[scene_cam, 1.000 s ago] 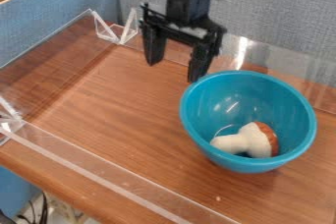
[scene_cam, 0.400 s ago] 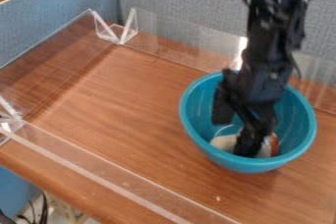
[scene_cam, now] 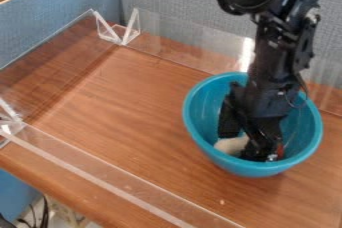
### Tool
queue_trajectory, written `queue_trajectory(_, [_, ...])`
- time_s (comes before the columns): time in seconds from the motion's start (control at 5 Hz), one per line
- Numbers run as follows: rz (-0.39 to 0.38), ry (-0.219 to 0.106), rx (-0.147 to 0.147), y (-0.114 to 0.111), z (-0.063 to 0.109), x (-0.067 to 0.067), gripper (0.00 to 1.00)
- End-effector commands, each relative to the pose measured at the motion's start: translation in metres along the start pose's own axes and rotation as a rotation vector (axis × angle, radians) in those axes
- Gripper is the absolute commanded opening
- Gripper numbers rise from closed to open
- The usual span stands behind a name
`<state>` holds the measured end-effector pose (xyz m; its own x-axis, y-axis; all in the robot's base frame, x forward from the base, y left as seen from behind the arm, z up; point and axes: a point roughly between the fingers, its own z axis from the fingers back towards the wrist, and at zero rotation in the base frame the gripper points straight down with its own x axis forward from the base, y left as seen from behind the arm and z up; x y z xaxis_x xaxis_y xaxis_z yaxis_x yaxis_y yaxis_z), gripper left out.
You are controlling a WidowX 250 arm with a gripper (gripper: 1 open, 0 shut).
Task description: Remove the mushroom from inside the blue bowl and put it on the table
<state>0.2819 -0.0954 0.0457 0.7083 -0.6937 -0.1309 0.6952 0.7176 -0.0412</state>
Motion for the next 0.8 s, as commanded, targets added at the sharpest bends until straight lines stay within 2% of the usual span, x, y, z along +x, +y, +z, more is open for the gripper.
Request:
queue_trajectory(0.0, [-0.063,-0.025,0.024,-0.007,0.01,0.008,0.0])
queue_trajectory(0.4, [-0.025,-0.019,0.03,0.011,0.022,0.004,0.0])
queue_trajectory(0.6, [-0.014,-0.017,0.034,0.019,0.013,0.004,0.0])
